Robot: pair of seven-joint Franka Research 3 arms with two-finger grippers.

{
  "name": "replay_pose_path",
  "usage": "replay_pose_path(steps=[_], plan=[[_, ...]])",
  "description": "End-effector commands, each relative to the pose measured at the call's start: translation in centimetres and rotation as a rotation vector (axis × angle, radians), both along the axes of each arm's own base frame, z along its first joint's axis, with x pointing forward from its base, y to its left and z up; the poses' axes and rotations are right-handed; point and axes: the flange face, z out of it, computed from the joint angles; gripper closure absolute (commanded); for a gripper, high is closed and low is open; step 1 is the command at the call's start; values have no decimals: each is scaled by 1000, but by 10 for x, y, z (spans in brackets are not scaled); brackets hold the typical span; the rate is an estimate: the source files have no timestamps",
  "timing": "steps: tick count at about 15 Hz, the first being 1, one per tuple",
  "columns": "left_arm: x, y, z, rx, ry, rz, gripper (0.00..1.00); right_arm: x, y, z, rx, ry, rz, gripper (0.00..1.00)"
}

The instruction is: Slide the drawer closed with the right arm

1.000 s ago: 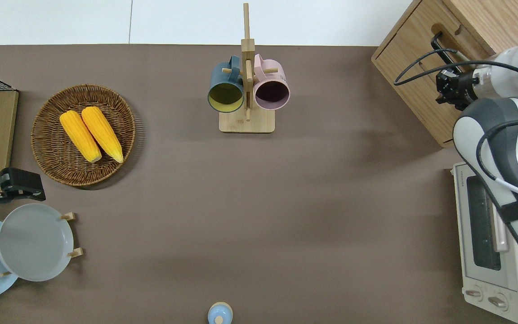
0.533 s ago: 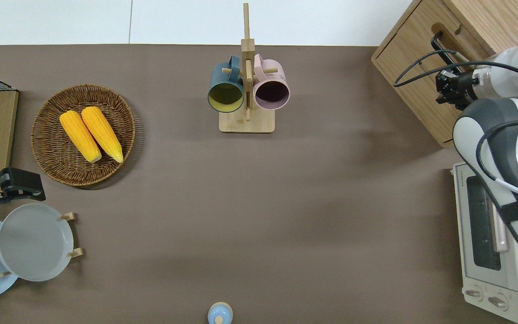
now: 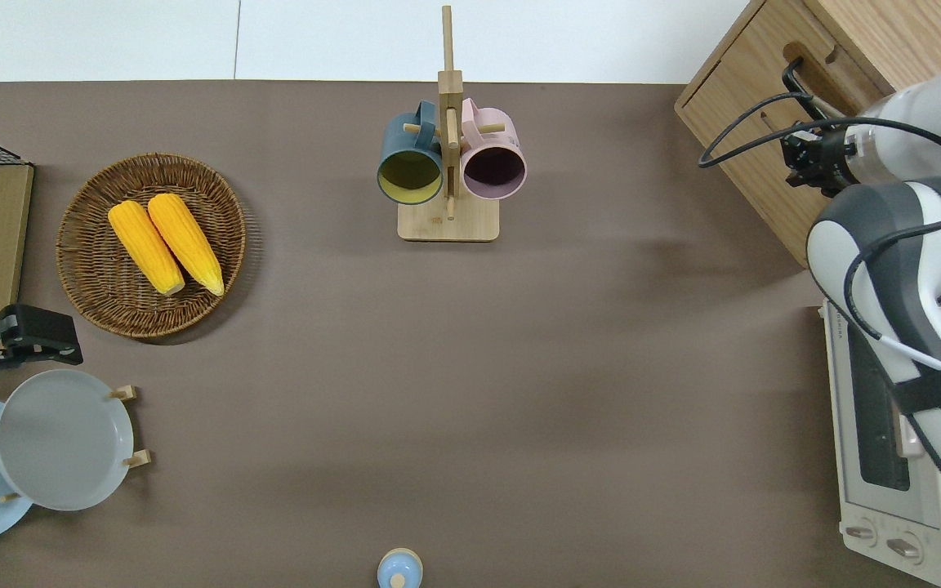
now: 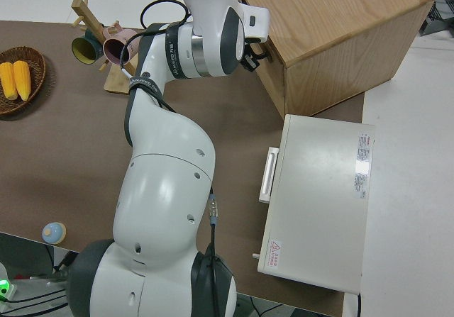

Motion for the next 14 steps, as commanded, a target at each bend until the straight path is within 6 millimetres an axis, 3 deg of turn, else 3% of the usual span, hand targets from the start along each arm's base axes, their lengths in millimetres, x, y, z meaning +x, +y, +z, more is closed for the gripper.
replay_pose_path(steps=[1,2,3,4,8,14], plan=[[-3,0,4,-5,-7,-9,7,-23,38,9,-49,33,73,804],[-3,0,4,-5,-7,-9,7,-27,46,9,-52,38,85,709],[-3,0,4,-5,-7,-9,7,-32,54,9,-57,43,100,285],[-3,0,4,-5,-7,-9,7,-38,63,10,-65,46,117,18],[-3,0,4,-5,-7,-9,7,-64,97,22,-108,80,240,17],[-3,0,4,-5,-7,-9,7,-98,104,49,-131,237,566,17]])
